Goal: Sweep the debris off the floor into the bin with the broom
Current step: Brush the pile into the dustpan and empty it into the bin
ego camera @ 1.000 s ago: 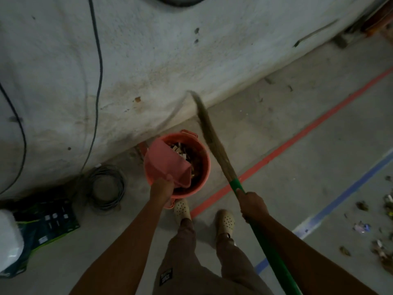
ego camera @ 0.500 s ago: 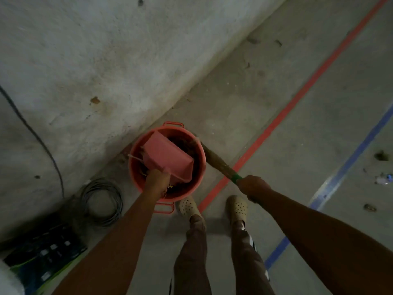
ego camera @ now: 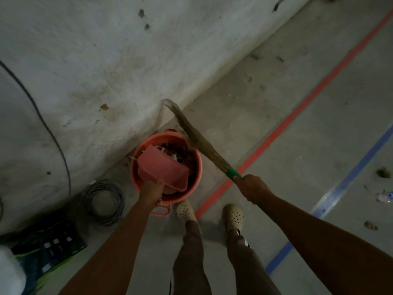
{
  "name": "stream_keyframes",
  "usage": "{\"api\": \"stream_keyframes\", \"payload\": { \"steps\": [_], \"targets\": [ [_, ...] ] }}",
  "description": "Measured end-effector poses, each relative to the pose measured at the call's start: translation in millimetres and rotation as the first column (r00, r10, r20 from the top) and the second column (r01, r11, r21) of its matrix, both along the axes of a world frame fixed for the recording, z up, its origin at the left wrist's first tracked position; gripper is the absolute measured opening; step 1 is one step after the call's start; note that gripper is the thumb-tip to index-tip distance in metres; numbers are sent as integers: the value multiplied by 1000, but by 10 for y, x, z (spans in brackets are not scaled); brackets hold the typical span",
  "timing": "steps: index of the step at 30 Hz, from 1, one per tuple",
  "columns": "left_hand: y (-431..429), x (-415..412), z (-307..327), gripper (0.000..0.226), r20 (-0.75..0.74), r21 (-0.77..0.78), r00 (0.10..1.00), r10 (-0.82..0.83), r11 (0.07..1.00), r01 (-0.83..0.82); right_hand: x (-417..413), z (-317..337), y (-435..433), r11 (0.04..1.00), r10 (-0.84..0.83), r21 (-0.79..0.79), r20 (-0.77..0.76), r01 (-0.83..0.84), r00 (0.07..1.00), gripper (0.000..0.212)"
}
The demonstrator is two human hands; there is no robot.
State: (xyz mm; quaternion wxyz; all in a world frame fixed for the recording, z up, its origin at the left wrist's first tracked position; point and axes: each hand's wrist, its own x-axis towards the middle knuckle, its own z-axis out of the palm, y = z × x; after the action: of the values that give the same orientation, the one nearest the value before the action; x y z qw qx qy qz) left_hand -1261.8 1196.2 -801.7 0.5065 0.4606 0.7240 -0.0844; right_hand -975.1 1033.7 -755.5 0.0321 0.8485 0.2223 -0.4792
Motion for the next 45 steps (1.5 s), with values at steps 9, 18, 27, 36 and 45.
{"api": "stream_keyframes", "payload": {
  "steps": [9,18,27,36,45],
  "targets": [
    [-309,30,407,42,18,-28,991,134,991,-133,36,271,-262,973,232,-1,27,-232,972,46],
    [-686,-30,786,35,-31,-60,982,187,980,-188,-84,438,-171,851,523,-6,82,-524,848,48],
    [-962,-119,1163,36,39,37,951,306,951,-308,1,947,-56,858,490,123,99,-499,866,52],
    [-1170,-201,1253,67,313,75,897,311,934,-350,-361,1387,-306,904,338,221,154,-365,929,56],
    [-1257,-402,1490,46,495,150,853,162,952,-268,-1011,1672,-947,926,-15,366,273,-90,962,46]
  ]
}}
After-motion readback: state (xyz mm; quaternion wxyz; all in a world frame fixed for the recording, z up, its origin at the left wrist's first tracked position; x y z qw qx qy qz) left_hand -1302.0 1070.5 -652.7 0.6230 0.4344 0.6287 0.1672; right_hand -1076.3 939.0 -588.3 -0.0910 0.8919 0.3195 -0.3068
